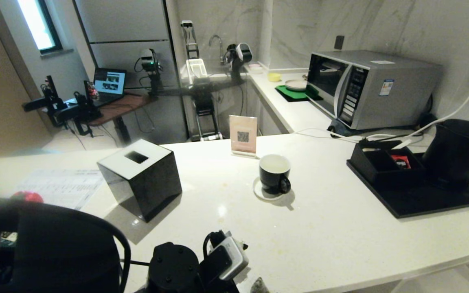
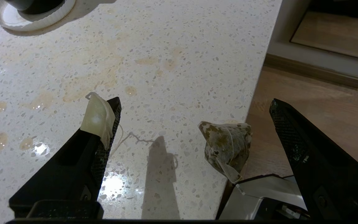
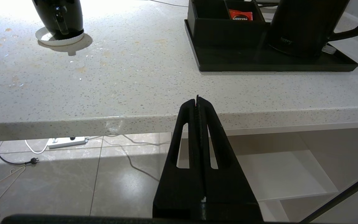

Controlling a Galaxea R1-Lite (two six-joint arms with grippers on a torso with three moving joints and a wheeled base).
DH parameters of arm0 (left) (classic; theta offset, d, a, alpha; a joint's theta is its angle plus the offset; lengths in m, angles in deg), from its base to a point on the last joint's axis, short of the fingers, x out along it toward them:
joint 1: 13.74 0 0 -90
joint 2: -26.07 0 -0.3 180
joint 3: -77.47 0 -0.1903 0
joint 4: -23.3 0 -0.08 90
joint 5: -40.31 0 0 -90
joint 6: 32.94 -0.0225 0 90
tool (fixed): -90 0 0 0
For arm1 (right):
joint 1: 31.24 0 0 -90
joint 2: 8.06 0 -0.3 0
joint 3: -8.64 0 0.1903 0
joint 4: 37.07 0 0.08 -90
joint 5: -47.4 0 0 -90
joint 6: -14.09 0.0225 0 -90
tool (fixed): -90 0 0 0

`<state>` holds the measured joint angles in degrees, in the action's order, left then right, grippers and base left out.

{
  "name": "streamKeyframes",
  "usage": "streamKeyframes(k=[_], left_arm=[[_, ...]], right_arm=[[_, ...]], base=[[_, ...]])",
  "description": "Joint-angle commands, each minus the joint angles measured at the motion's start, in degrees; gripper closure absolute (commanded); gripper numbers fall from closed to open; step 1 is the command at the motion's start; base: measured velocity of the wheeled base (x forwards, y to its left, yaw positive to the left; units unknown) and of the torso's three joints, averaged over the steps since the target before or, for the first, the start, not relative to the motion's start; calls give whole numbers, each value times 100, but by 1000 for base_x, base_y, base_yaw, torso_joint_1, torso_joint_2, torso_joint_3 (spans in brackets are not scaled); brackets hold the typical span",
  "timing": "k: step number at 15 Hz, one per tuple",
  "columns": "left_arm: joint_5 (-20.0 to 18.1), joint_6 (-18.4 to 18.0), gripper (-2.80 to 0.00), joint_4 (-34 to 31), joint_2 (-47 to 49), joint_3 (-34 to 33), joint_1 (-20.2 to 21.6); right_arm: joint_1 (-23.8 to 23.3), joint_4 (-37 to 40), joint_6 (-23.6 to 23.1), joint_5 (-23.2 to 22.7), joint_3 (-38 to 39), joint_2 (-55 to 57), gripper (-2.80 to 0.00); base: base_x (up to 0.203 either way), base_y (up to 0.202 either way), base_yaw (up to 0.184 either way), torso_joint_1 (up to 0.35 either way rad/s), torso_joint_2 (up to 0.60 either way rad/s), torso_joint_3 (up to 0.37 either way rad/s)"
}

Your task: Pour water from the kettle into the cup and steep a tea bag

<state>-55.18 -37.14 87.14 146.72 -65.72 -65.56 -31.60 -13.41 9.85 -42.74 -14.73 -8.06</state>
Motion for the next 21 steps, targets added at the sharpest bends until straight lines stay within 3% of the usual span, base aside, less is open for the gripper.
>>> streamKeyframes(k=[1, 21], left_arm=[[-5, -1, -280, 274, 20, 9, -3], [56, 37, -280, 274, 292, 61, -94]], right_arm=[[0, -3, -6, -4, 0, 9, 0], [0, -3, -6, -4, 0, 4, 0]], base=[[0, 0, 0, 0, 0, 0], [0, 0, 0, 0, 0, 0]])
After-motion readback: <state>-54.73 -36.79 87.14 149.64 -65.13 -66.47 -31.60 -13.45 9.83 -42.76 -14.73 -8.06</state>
